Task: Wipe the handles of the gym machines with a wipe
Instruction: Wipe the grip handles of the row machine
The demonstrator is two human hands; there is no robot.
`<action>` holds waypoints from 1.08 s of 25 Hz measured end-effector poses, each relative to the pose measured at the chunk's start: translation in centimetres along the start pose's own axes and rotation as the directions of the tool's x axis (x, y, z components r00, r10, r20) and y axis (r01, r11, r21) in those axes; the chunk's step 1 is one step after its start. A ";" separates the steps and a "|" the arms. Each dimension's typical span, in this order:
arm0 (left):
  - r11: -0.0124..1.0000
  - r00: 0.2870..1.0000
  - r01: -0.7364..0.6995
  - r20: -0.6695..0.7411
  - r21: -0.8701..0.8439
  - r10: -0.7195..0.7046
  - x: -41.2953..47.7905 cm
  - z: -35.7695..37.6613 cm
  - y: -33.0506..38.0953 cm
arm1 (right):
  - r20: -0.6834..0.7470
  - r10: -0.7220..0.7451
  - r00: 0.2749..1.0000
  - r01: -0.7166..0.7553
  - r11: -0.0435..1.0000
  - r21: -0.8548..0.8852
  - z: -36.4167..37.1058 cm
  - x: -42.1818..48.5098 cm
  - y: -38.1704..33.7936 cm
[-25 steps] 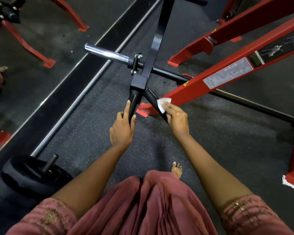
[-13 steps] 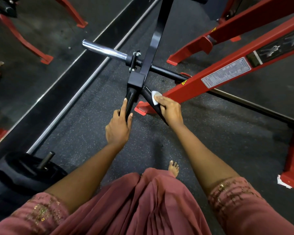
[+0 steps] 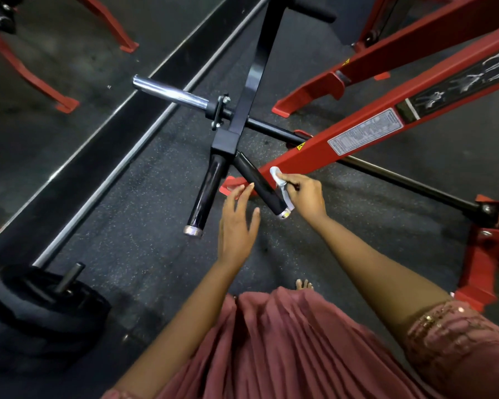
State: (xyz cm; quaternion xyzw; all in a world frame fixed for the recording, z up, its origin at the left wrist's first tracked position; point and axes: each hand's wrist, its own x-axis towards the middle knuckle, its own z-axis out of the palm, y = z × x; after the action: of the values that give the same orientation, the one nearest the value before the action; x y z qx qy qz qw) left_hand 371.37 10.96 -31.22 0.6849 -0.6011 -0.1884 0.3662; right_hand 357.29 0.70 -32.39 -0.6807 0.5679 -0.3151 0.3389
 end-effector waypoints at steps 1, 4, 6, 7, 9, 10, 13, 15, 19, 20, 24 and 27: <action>0.979 0.988 0.153 0.042 -0.138 -0.149 0.1 1.1 0.5 | 0.027 0.025 0.999 -0.025 1.000 0.001 -0.4 1.1 0.1; 0.691 0.798 0.591 0.178 -0.416 -0.575 1.7 4.2 1.3 | 0.177 0.053 0.983 -0.049 0.998 -0.030 -0.6 4.6 0.9; 0.578 0.725 0.640 0.149 -0.506 -0.672 2.8 6.7 1.9 | 0.269 0.006 0.963 -0.009 1.000 0.010 0.1 7.2 1.1; 0.546 0.700 0.632 0.101 -0.549 -0.707 3.3 8.0 2.2 | 0.301 -0.007 0.954 -0.010 0.998 0.056 0.7 8.4 0.9; 0.449 0.624 0.588 0.025 -0.673 -0.781 3.6 10.4 3.4 | 0.368 -0.016 0.930 -0.038 0.990 0.139 2.2 10.3 0.4; 0.418 0.595 0.545 -0.017 -0.727 -0.804 3.3 11.6 3.7 | 0.414 -0.039 0.909 -0.042 0.982 0.186 2.9 10.8 0.3; 0.431 0.539 0.487 -0.126 -0.760 -0.833 2.8 13.5 4.2 | 0.512 -0.153 0.845 0.007 0.961 0.276 3.7 10.4 0.3; 0.465 0.532 0.495 -0.168 -0.734 -0.830 2.9 14.1 4.4 | 0.513 -0.200 0.835 0.039 0.951 0.307 3.3 9.9 1.0; 0.512 0.552 0.464 -0.216 -0.723 -0.806 2.2 14.8 3.9 | 0.442 -0.286 0.850 0.117 0.921 0.371 2.8 8.5 3.3; 0.516 0.564 0.450 -0.216 -0.729 -0.797 1.9 14.9 3.6 | 0.425 -0.293 0.857 0.125 0.916 0.380 2.6 7.8 4.1; 0.547 0.563 0.413 -0.268 -0.728 -0.782 1.0 15.7 3.7 | 0.451 -0.244 0.858 0.071 0.928 0.367 1.1 3.6 8.8; 0.554 0.541 0.376 -0.309 -0.743 -0.782 0.7 16.3 4.3 | 0.509 -0.190 0.839 0.010 0.942 0.336 -0.6 2.0 10.9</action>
State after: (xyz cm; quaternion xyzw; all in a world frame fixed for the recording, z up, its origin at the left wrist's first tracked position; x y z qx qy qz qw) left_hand 357.23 5.78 -38.74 0.7201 -0.0732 -0.2504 0.6429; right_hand 351.00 -2.66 -40.85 -0.7063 0.3553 -0.2181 0.5721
